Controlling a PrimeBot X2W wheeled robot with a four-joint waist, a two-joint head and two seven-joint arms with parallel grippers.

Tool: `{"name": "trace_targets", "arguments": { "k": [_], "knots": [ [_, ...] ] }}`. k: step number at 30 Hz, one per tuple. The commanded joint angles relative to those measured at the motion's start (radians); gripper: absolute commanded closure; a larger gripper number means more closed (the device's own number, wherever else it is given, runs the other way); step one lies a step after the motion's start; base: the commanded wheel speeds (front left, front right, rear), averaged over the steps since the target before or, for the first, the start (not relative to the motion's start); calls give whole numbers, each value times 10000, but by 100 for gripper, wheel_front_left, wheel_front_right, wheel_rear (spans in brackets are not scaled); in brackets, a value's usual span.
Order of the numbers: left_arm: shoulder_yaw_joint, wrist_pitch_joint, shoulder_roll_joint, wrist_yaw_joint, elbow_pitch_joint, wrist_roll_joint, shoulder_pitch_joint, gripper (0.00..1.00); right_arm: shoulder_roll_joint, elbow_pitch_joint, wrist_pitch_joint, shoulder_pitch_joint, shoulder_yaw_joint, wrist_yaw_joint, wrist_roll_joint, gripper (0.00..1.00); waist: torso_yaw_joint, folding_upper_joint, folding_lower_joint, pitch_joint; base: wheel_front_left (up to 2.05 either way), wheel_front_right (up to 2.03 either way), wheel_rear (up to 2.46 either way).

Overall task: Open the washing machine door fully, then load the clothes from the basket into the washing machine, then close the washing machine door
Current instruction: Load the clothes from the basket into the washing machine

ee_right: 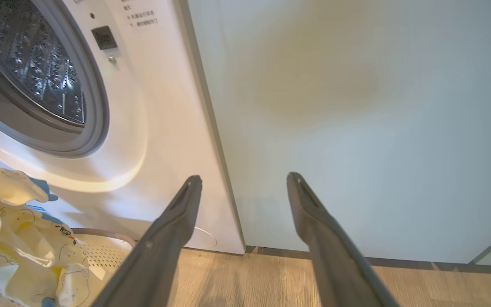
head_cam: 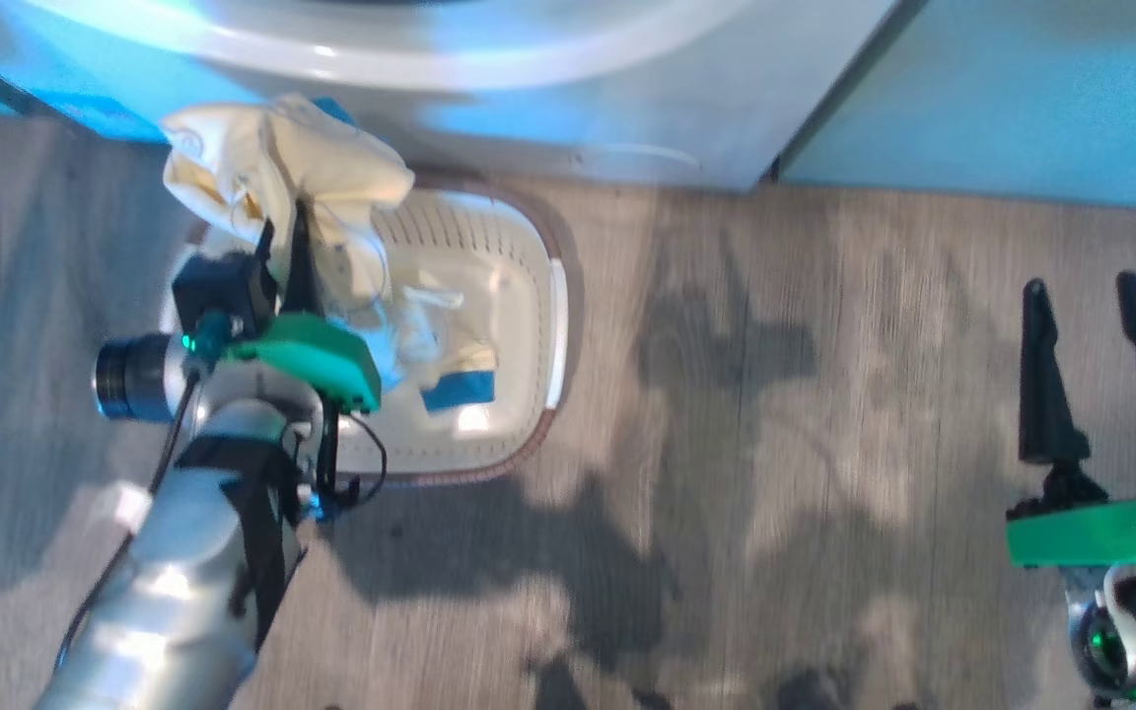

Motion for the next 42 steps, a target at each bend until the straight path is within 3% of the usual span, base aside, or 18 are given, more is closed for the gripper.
{"name": "trace_targets", "arguments": {
  "k": [1,14,24,42],
  "knots": [
    [389,-138,398,82,-352,104,153,100,-125,-308,39,187,191,-29,-91,0,162,-1,2,-509,0,0,0],
    [734,-125,721,537,-3385,739,2667,100,-47,-297,369,1018,254,-29,-153,0,281,-1,2,-2605,0,0,0],
    [596,529,1008,1058,-5262,781,4157,100,-4,-432,697,1708,413,-29,-286,0,285,-1,2,-3683,0,0,0],
    [447,1110,1236,1402,-6374,595,5416,100,6,-635,912,2186,370,-29,-341,0,331,-1,2,-4362,0,0,0]
  ]
}}
